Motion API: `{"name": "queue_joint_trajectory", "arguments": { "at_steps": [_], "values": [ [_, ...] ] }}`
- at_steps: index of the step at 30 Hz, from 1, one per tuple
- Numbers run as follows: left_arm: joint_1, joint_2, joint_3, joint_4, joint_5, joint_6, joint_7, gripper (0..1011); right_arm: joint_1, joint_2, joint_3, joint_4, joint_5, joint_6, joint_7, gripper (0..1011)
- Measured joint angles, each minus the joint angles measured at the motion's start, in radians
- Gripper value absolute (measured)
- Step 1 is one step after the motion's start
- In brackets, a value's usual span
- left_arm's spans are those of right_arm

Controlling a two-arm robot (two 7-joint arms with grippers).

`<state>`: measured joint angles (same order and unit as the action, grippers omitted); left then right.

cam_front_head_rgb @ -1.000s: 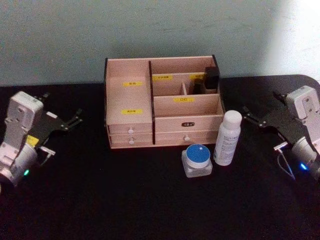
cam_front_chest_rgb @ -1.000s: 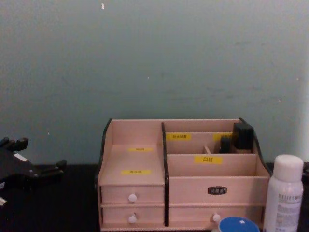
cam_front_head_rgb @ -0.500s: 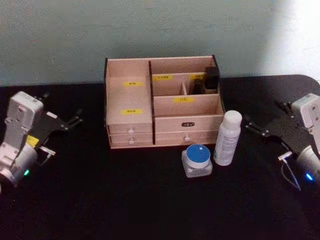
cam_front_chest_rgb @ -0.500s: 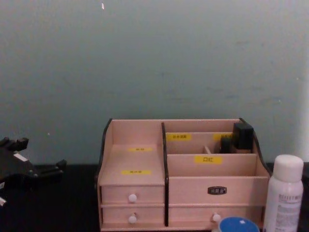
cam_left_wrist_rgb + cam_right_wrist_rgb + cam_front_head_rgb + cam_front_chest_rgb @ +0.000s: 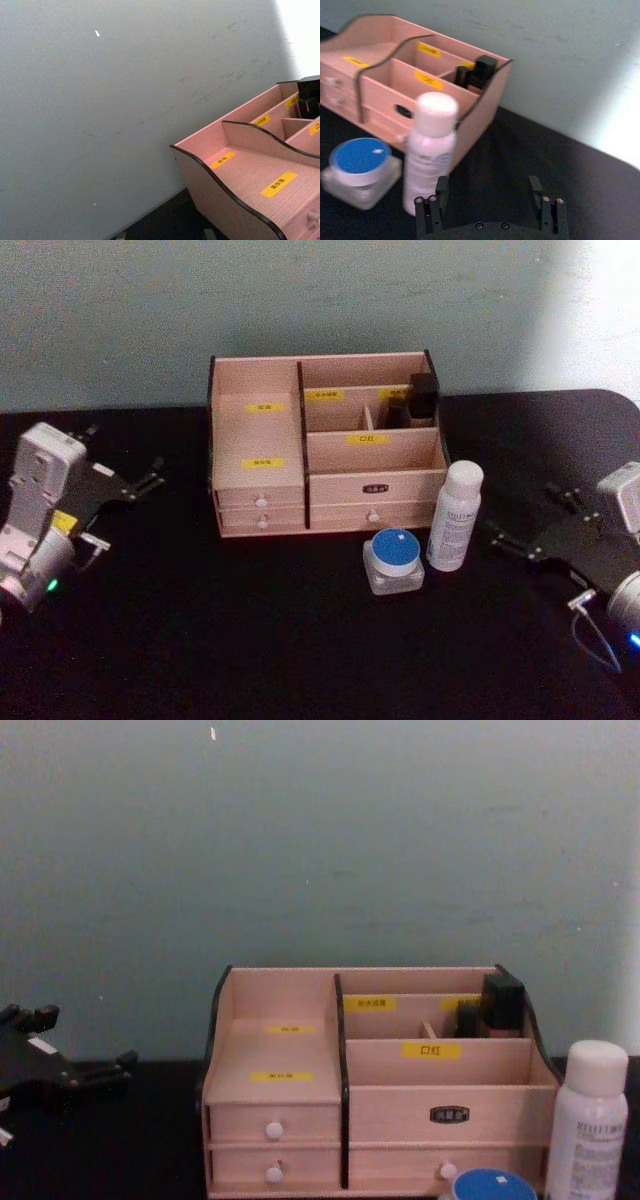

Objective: Pick up the facial cleanser and watermelon frost from the table and place them into the tiered storage box.

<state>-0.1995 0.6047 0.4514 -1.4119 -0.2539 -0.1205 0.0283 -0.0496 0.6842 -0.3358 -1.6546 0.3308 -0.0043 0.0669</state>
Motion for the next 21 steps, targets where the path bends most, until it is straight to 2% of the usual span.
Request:
{"name": "queue_joint_trajectory", "arguments": {
  "at_steps": [5, 9, 14, 21],
  "values": [
    [0.0, 0.0, 0.0, 0.0, 0.0, 0.0, 0.0, 1001, -0.033, 0.0, 0.021, -0.037, 0.078, 0.015, 0.09, 1000],
    [0.0, 0.0, 0.0, 0.0, 0.0, 0.0, 0.0, 1001, -0.035, -0.013, 0.024, -0.039, 0.099, 0.014, 0.12, 1000],
    [0.0, 0.0, 0.0, 0.0, 0.0, 0.0, 0.0, 1001, -0.013, -0.05, 0.021, -0.019, 0.099, 0.003, 0.143, 1000],
    [0.0, 0.0, 0.0, 0.0, 0.0, 0.0, 0.0, 1001, 0.037, -0.099, 0.005, 0.028, 0.06, -0.005, 0.153, 1000]
  ]
}}
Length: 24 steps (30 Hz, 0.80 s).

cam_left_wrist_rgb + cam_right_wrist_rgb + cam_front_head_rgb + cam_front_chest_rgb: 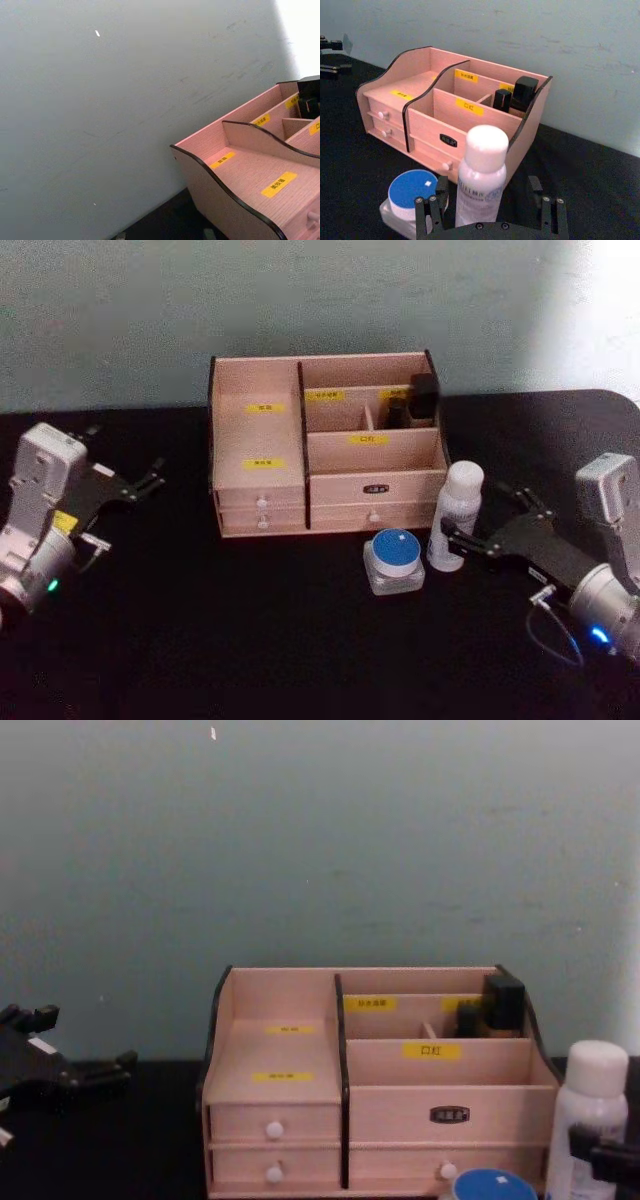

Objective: Pick up the facial cleanser and watermelon frost from the table and place them into the tiered storage box.

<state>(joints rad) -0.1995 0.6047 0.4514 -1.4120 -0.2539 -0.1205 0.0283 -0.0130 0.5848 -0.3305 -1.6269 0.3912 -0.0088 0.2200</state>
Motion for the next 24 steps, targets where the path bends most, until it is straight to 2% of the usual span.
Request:
{"name": "queue_joint_trajectory", "arguments": {
  "at_steps": [9, 24],
  "values": [
    [0.0, 0.0, 0.0, 0.0, 0.0, 0.0, 0.0, 1001, 0.052, -0.055, -0.004, 0.067, -0.027, -0.007, 0.021, 1000],
    [0.0, 0.0, 0.0, 0.0, 0.0, 0.0, 0.0, 1001, 0.088, -0.119, 0.019, 0.133, -0.018, -0.001, 0.067, 1000]
  ]
}}
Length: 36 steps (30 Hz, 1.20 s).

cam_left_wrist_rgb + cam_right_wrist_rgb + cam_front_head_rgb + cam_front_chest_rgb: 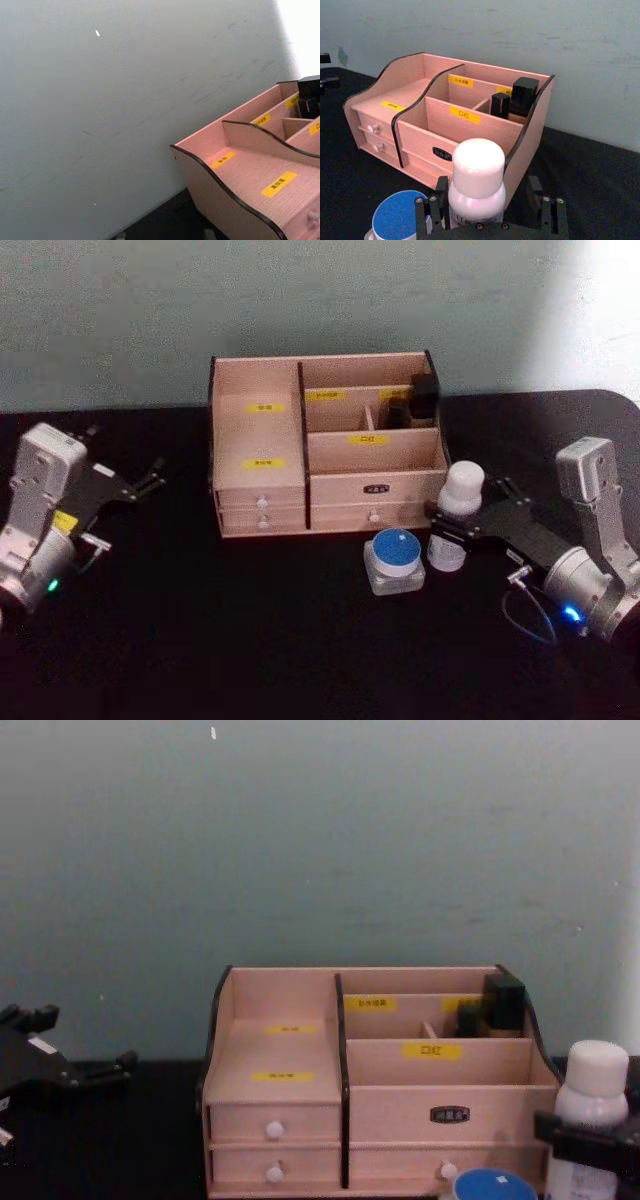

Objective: Pick up the facial cleanser and watermelon frost from the table and place them into the tiered storage box.

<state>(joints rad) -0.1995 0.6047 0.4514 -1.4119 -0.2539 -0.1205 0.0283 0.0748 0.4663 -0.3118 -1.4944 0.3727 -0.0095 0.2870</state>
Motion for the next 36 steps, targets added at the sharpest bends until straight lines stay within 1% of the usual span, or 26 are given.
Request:
{"name": "queue_joint_trajectory", "arguments": {
  "at_steps": [10, 13, 23, 24, 25, 28, 29, 30, 32, 33, 36],
  "values": [
    [0.0, 0.0, 0.0, 0.0, 0.0, 0.0, 0.0, 1001, 0.001, -0.015, 0.01, 0.006, -0.015, 0.013, 0.027, 1000],
    [0.0, 0.0, 0.0, 0.0, 0.0, 0.0, 0.0, 1001, 0.0, -0.017, 0.011, 0.002, -0.033, 0.025, 0.026, 1000],
    [0.0, 0.0, 0.0, 0.0, 0.0, 0.0, 0.0, 1001, -0.001, -0.016, 0.011, 0.002, -0.029, 0.024, 0.025, 992],
    [0.0, 0.0, 0.0, 0.0, 0.0, 0.0, 0.0, 1001, -0.001, -0.016, 0.011, 0.002, -0.029, 0.023, 0.025, 978],
    [0.0, 0.0, 0.0, 0.0, 0.0, 0.0, 0.0, 1001, -0.001, -0.016, 0.011, 0.002, -0.028, 0.023, 0.025, 941],
    [0.0, 0.0, 0.0, 0.0, 0.0, 0.0, 0.0, 1001, -0.001, -0.015, 0.011, 0.002, -0.027, 0.022, 0.025, 903],
    [0.0, 0.0, 0.0, 0.0, 0.0, 0.0, 0.0, 1001, -0.001, -0.015, 0.011, 0.002, -0.026, 0.022, 0.024, 860],
    [0.0, 0.0, 0.0, 0.0, 0.0, 0.0, 0.0, 1001, -0.001, -0.015, 0.011, 0.002, -0.026, 0.022, 0.024, 838],
    [0.0, 0.0, 0.0, 0.0, 0.0, 0.0, 0.0, 1001, -0.001, -0.015, 0.011, 0.002, -0.026, 0.021, 0.024, 811],
    [0.0, 0.0, 0.0, 0.0, 0.0, 0.0, 0.0, 1001, -0.001, -0.015, 0.011, 0.002, -0.026, 0.021, 0.024, 765],
    [0.0, 0.0, 0.0, 0.0, 0.0, 0.0, 0.0, 1001, -0.001, -0.015, 0.01, 0.002, -0.025, 0.021, 0.024, 678]
  ]
}}
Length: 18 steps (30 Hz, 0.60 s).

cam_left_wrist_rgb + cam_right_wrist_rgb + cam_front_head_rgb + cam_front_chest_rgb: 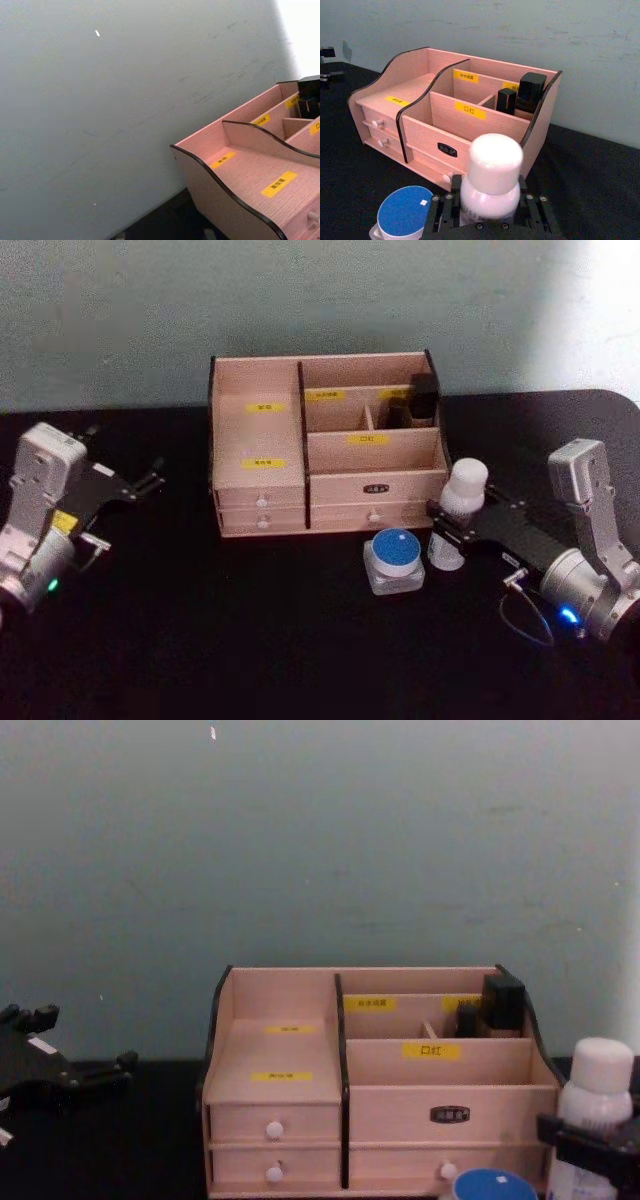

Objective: Pick up the facial cleanser and watermelon frost from the table and place them into the tiered storage box.

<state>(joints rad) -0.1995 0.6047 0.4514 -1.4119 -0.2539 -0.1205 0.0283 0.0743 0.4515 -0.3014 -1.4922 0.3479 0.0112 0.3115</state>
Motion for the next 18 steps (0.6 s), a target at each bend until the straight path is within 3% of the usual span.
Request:
{"name": "queue_joint_trajectory", "arguments": {
  "at_steps": [2, 9, 18],
  "values": [
    [0.0, 0.0, 0.0, 0.0, 0.0, 0.0, 0.0, 1001, 0.0, 0.0, 0.0, 0.0, 0.0, 0.0, 0.0, 605],
    [0.0, 0.0, 0.0, 0.0, 0.0, 0.0, 0.0, 1001, 0.0, 0.0, 0.0, 0.0, 0.001, 0.0, 0.0, 602],
    [0.0, 0.0, 0.0, 0.0, 0.0, 0.0, 0.0, 1001, -0.033, 0.01, 0.037, -0.056, 0.023, 0.009, 0.049, 602]
  ]
}}
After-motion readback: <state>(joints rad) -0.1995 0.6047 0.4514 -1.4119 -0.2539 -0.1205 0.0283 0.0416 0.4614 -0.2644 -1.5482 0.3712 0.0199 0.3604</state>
